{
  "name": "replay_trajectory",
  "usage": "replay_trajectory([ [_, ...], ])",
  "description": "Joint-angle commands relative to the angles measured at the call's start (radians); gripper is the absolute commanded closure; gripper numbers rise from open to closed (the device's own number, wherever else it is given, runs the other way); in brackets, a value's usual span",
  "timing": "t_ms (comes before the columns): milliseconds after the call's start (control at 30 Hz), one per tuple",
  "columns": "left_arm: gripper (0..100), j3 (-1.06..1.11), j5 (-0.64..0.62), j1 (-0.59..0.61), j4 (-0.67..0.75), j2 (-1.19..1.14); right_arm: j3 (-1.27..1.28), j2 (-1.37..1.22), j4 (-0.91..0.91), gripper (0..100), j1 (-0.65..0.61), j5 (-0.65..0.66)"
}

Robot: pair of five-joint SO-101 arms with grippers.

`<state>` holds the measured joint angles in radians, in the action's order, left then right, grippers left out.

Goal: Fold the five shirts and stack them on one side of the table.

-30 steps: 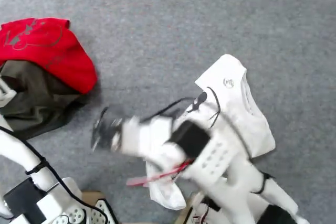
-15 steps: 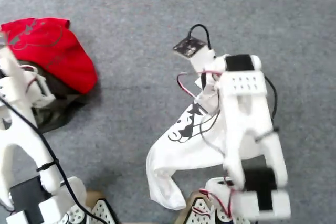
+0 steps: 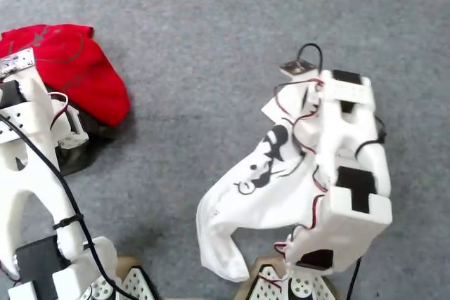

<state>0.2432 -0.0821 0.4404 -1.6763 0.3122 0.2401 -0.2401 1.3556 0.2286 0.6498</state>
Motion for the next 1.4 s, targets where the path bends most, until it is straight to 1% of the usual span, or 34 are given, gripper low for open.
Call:
replay_trajectory([
  [0, 70, -0.004, 0.006, -0.008, 0.012, 0.037, -0.044, 0.007, -0.005, 88.9, 0.095, 0.060],
  [167, 70, -0.004, 0.006, -0.019, 0.012, 0.032, -0.044, 0.008, 0.120, 89.8, 0.206, 0.215],
  [267, 70, -0.004, 0.006, -0.077, 0.011, 0.032, -0.048, 0.008, 0.181, 96.6, 0.302, 0.295],
  [300, 70, -0.004, 0.006, -0.108, 0.011, 0.032, -0.048, 0.008, 0.195, 98.4, 0.338, 0.324],
  [400, 70, -0.004, 0.000, -0.216, 0.012, 0.032, -0.048, 0.008, 0.245, 98.3, 0.443, 0.431],
  [500, 70, -0.015, 0.005, -0.349, 0.023, 0.031, -0.048, 0.008, 0.315, 98.3, 0.537, 0.535],
  [667, 69, -0.015, -0.002, -0.552, 0.147, 0.031, -0.048, 0.008, 0.391, 98.3, 0.671, 0.672],
  [767, 69, -0.012, -0.018, -0.673, 0.232, 0.014, -0.047, 0.007, 0.396, 98.3, 0.743, 0.694],
  [900, 69, -0.047, -0.149, -0.806, 0.356, -0.075, -0.042, 0.002, 0.397, 98.3, 0.798, 0.720],
  [1033, 70, -0.137, -0.250, -0.895, 0.442, -0.238, -0.042, 0.002, 0.397, 98.3, 0.833, 0.720],
  [1100, 70, -0.214, -0.273, -0.931, 0.454, -0.336, -0.038, 0.001, 0.394, 98.3, 0.844, 0.720],
  [1233, 70, -0.395, -0.275, -0.998, 0.450, -0.512, 0.008, 0.001, 0.390, 98.3, 0.841, 0.720],
  [1367, 70, -0.524, -0.272, -1.035, 0.450, -0.664, 0.041, 0.001, 0.390, 98.3, 0.841, 0.718],
])
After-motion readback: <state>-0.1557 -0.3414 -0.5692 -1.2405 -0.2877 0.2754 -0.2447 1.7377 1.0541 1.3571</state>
